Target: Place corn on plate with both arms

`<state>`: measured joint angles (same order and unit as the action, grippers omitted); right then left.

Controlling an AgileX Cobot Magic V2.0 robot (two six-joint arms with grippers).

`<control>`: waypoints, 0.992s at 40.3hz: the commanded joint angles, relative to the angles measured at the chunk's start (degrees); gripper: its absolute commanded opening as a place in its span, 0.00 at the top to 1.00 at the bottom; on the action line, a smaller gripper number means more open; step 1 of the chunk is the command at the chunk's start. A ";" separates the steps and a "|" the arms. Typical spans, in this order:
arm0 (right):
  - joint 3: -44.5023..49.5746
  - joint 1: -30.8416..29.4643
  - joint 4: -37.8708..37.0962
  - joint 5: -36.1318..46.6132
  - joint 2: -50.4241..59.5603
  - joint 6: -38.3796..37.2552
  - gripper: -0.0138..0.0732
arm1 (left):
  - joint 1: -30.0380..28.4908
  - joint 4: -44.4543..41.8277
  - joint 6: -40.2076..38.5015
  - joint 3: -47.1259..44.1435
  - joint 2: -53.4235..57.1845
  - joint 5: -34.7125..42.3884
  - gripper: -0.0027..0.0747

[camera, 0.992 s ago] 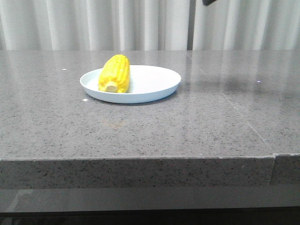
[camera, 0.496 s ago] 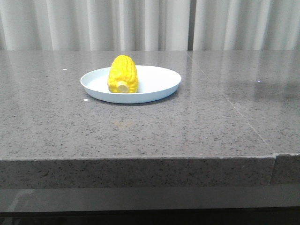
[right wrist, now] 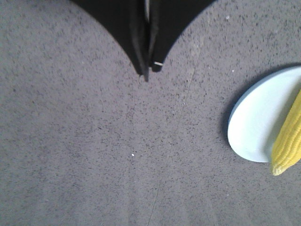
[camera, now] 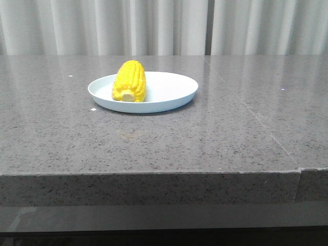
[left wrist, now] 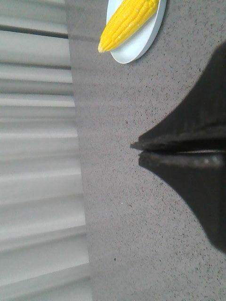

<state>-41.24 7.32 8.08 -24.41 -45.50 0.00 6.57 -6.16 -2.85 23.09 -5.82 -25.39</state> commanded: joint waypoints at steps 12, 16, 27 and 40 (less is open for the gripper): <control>19.75 -0.29 -0.67 10.69 29.05 0.63 0.92 | 0.05 -0.21 -0.19 1.43 -0.66 4.47 0.99; 21.32 -0.29 -0.67 11.59 33.47 0.63 0.92 | 0.05 -0.21 -0.19 1.43 -0.66 4.47 0.99; 21.50 -0.29 -0.67 10.23 36.02 0.63 0.92 | 0.05 -0.21 -0.19 1.43 -0.66 4.47 0.99; 21.50 -0.29 -0.67 10.23 36.02 0.63 0.92 | 0.05 -0.21 -0.19 1.43 -0.66 4.47 0.99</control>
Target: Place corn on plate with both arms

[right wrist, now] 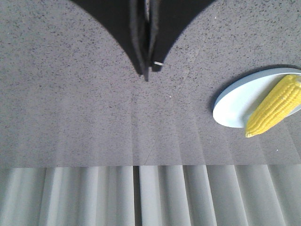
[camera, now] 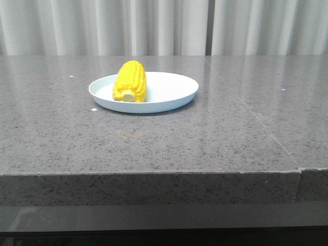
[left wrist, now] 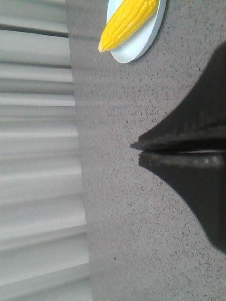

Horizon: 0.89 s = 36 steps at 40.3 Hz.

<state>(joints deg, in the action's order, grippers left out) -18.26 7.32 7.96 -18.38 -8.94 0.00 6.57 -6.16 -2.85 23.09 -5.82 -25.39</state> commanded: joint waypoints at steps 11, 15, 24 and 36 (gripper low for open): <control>-1.47 -0.29 -0.54 4.20 -0.54 0.63 0.92 | 0.05 -0.21 -0.19 1.43 -0.66 4.47 0.99; -1.47 -0.29 -0.54 4.20 -0.54 0.63 0.92 | 0.05 -0.21 -0.19 1.43 -0.66 4.47 0.99; -1.47 -0.29 -0.54 4.20 -0.54 0.63 0.92 | -0.18 0.48 -0.19 -0.07 0.39 5.80 0.99; -1.47 -0.29 -0.54 4.20 -0.54 0.63 0.92 | -4.73 4.31 -0.19 -10.35 7.28 12.75 0.99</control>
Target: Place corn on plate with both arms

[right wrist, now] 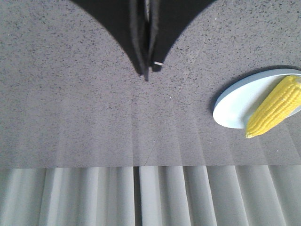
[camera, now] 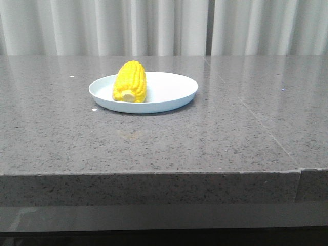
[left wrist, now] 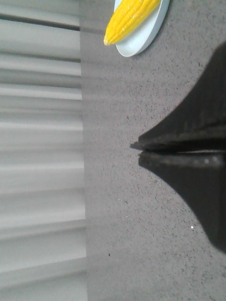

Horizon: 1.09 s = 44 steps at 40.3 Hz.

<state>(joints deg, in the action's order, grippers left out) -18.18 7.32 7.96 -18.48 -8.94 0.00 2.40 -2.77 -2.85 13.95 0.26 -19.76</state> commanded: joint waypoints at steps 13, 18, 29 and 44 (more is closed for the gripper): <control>-1.56 -0.29 -0.54 4.25 -0.54 0.63 0.92 | -0.56 2.30 -0.19 -12.84 1.14 14.75 0.99; -1.56 -0.29 -0.54 4.25 -0.54 0.63 0.92 | -0.56 2.30 -0.29 -14.36 1.14 16.43 0.99; -1.56 -0.29 -0.54 4.19 -0.54 0.63 0.92 | -0.56 2.30 -0.29 -14.46 1.14 15.93 0.99; -1.56 -0.29 -0.54 4.19 -0.54 0.63 0.92 | -0.56 2.30 -0.29 -14.46 1.14 15.93 0.99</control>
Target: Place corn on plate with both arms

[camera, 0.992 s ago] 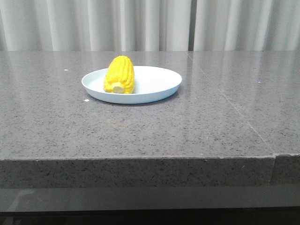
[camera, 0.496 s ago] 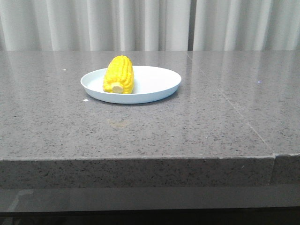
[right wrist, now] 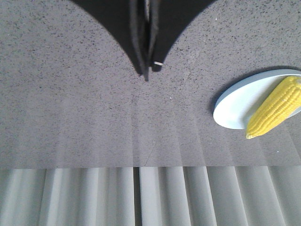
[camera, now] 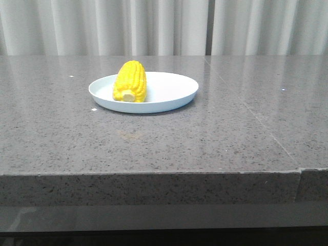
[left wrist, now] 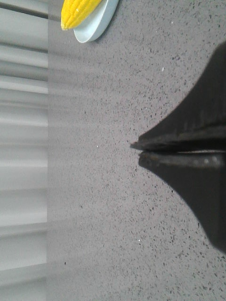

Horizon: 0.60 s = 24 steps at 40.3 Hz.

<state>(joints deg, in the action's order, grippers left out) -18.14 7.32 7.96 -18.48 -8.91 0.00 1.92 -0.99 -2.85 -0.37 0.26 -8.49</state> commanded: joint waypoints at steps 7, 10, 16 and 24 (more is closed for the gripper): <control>-1.59 -0.29 -0.54 4.19 -0.58 0.63 0.92 | -0.08 0.51 -0.29 -0.14 1.14 4.66 0.99; -1.59 -0.29 -0.54 4.19 -0.58 0.63 0.92 | -0.08 0.51 -0.29 -0.14 1.14 4.66 0.99; -1.48 -0.29 -0.54 4.19 -0.58 0.63 0.92 | -0.08 0.51 -0.29 -0.14 1.14 4.66 0.99; 1.05 -1.28 -0.54 4.74 0.69 0.63 0.92 | -0.08 0.51 -0.29 -0.14 1.14 4.66 0.99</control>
<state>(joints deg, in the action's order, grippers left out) -16.80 6.89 7.96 -18.48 -8.26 0.00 1.92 -0.99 -2.85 -0.37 0.26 -8.49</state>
